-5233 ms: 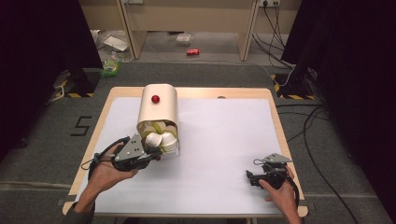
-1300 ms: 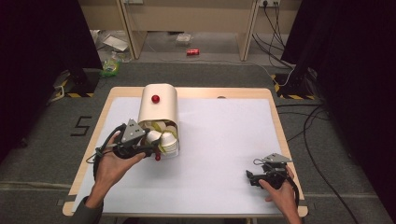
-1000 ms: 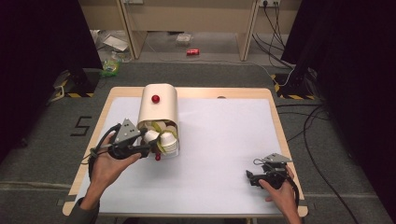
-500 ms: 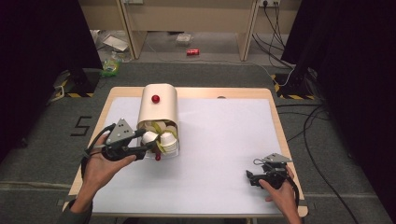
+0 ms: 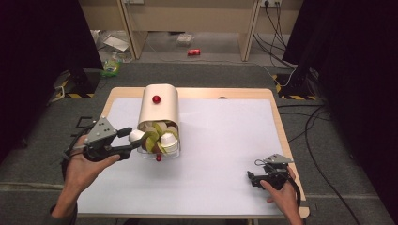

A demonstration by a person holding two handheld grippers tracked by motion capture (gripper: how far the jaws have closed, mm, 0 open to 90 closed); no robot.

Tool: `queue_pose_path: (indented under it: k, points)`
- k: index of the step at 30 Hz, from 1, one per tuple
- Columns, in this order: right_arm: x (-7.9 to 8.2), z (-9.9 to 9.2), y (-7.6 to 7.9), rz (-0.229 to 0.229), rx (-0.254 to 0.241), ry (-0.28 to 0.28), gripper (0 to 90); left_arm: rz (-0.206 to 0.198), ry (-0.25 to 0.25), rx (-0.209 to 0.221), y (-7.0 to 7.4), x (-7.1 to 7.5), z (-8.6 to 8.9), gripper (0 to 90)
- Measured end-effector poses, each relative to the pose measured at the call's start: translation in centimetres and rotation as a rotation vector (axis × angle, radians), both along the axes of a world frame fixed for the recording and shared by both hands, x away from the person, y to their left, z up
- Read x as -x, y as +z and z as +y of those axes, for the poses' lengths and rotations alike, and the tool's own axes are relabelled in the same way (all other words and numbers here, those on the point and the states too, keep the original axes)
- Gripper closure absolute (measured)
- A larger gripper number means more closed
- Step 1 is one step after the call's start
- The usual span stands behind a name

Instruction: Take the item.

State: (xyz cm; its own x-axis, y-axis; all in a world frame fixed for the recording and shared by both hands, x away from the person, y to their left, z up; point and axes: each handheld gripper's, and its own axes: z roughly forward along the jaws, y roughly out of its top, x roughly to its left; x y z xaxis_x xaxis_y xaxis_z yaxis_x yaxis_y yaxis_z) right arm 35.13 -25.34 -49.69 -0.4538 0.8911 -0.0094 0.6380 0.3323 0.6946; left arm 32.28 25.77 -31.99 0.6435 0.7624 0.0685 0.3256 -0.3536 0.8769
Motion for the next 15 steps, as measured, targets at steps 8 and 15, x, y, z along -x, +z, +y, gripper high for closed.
queue_pose_path:
  k: [8,15]
  points:
    - [0.0,0.0,0.0,0.0,0.0,0.0,0.4,-0.006,0.047,0.014,0.0,0.2,2.3,46.9]
    - [0.0,0.0,0.0,0.001,0.0,-0.001,0.4,0.002,0.083,0.019,-0.6,0.1,3.8,46.9]
